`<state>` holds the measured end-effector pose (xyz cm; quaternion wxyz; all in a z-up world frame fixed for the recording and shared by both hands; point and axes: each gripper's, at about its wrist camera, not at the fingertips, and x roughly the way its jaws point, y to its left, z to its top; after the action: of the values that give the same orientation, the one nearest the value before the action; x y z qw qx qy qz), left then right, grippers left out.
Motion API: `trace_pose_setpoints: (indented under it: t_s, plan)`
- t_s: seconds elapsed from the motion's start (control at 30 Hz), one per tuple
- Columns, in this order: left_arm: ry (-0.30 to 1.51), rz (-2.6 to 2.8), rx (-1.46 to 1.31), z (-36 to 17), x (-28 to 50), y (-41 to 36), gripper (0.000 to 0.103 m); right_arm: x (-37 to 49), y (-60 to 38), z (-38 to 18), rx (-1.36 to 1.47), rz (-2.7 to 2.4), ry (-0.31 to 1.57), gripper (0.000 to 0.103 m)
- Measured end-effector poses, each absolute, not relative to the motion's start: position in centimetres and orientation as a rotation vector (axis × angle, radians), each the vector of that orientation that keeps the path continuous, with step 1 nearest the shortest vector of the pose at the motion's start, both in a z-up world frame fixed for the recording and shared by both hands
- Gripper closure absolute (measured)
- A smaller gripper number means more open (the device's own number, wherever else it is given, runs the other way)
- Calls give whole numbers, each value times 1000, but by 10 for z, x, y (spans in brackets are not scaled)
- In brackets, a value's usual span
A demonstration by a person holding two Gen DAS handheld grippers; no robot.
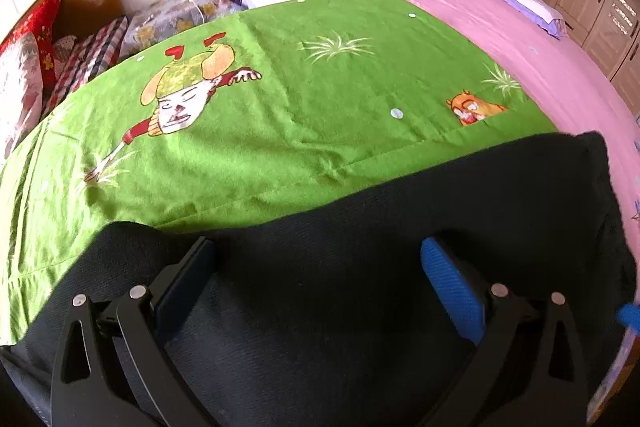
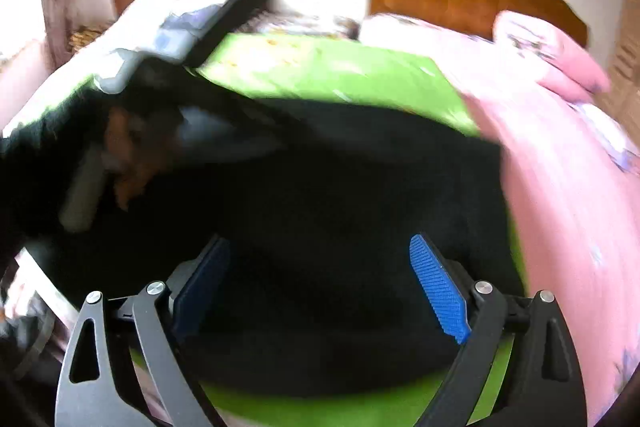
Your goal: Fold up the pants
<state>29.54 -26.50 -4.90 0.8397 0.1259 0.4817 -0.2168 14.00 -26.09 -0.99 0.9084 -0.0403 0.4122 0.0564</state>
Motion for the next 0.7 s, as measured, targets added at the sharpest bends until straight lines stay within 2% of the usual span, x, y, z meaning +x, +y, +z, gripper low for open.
trace_pose_setpoints:
  t_s: [0.13,0.23,0.37,0.57,0.7]
  plan:
    - [940,-326,331,-22,296,-254,2,191,-233,-29,-145,151,935,15]
    - [1006,-317,391,-45,306,-250,1,203,-235,-49,-148,186,1005,12]
    - [954,-312,401,-52,303,-248,1,175,-258,-52,-87,239,1035,11]
    - [943,-301,406,-52,300,-252,1,152,-270,-42,-79,213,1035,12]
    - [892,-352,374,-30,277,-266,3,131,-283,-18,-7,146,912,11]
